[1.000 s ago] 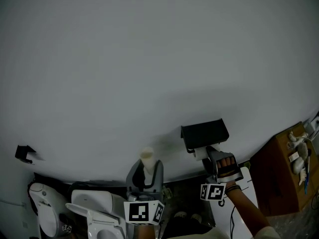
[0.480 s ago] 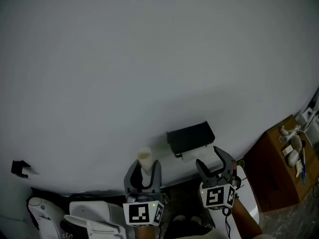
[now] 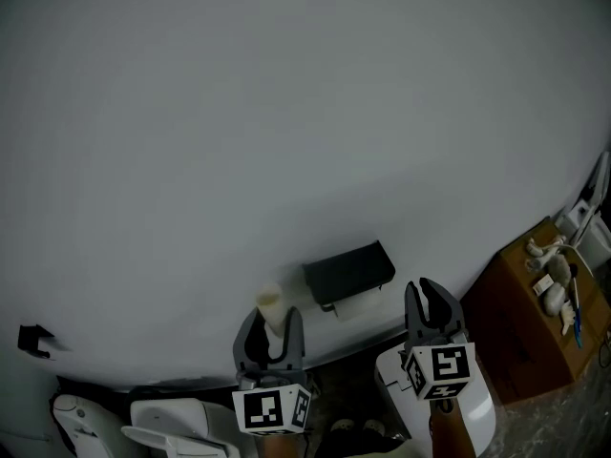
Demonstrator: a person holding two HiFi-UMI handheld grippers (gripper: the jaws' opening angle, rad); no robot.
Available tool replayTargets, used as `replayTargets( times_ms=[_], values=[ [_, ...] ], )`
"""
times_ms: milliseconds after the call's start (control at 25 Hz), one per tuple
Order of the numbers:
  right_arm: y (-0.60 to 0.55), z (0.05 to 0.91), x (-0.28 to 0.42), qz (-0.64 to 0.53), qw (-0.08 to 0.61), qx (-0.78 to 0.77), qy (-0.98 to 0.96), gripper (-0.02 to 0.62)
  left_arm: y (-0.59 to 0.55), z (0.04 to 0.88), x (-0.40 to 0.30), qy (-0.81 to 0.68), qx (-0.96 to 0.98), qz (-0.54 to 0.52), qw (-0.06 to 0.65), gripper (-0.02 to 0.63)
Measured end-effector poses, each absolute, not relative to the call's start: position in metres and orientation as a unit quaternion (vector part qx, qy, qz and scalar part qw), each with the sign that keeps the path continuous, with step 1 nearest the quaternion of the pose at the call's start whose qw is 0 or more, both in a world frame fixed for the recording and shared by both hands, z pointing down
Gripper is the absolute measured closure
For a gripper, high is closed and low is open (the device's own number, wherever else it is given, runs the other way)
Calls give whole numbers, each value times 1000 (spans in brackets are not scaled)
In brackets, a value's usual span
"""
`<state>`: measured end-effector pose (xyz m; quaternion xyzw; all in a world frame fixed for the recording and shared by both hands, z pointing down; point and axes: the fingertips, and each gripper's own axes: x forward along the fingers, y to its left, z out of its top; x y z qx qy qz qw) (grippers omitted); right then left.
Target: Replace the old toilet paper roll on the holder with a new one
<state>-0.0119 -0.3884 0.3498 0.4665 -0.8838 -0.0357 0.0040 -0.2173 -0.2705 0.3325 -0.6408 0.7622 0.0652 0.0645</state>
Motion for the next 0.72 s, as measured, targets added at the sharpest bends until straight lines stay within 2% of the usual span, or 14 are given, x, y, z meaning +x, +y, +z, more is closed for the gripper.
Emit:
replayTargets(
  times_ms=[200, 720],
  values=[
    [-392, 345, -3, -14, -18, 473, -881, 558, -273, 329, -217, 766, -637, 63, 66, 408],
    [-393, 349, -1, -17, -1, 468, -884, 572, -274, 328, -219, 768, -634, 56, 68, 408]
  ],
)
